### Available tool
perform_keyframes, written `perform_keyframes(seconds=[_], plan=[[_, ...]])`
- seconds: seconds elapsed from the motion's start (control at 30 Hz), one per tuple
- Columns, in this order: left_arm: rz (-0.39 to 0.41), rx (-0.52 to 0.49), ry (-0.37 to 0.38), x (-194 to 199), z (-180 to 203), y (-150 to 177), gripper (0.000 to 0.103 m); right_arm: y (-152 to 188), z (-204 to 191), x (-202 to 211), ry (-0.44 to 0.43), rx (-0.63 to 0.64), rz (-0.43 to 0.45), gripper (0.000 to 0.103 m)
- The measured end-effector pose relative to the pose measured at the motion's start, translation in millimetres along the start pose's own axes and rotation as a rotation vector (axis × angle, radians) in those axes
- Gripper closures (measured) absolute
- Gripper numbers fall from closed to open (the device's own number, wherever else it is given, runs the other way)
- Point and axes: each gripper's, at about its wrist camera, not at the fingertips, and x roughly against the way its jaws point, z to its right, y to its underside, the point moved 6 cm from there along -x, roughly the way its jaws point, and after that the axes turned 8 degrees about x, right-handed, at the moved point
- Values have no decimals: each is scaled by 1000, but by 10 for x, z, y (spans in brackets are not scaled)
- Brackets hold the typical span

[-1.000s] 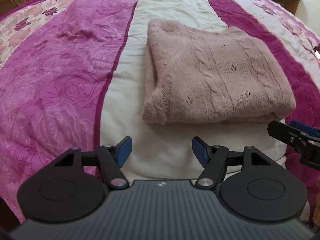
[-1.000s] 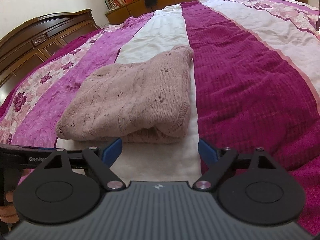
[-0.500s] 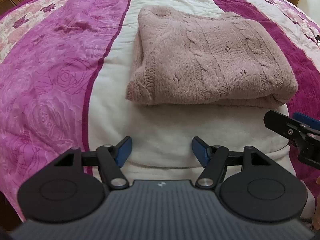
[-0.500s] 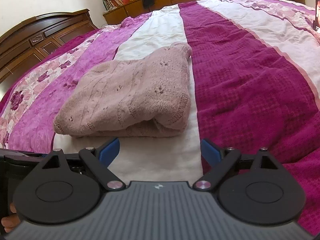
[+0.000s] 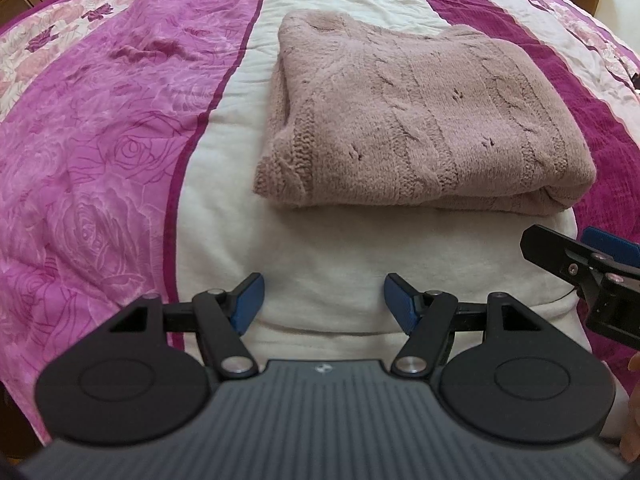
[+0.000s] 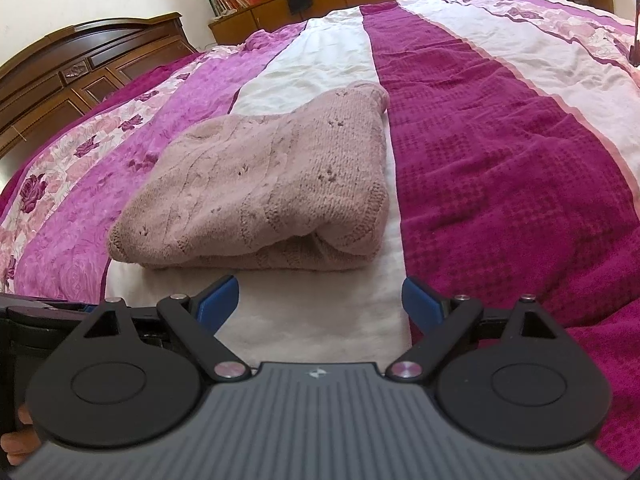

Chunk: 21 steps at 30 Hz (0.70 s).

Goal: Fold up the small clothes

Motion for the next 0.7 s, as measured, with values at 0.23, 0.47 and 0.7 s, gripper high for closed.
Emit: perform_keyframes(seconds=[0.23,0.47,0.7], plan=[[0,-1,0,2,0,0,35,0,-2,-4,1,1,0,10],[0,-2,-1,-1,1,3,35,-2,-1,-8,0,3,0,10],[0,-2,-2,0,-3,3,35,-14,-4,-3,1,3,0,10]])
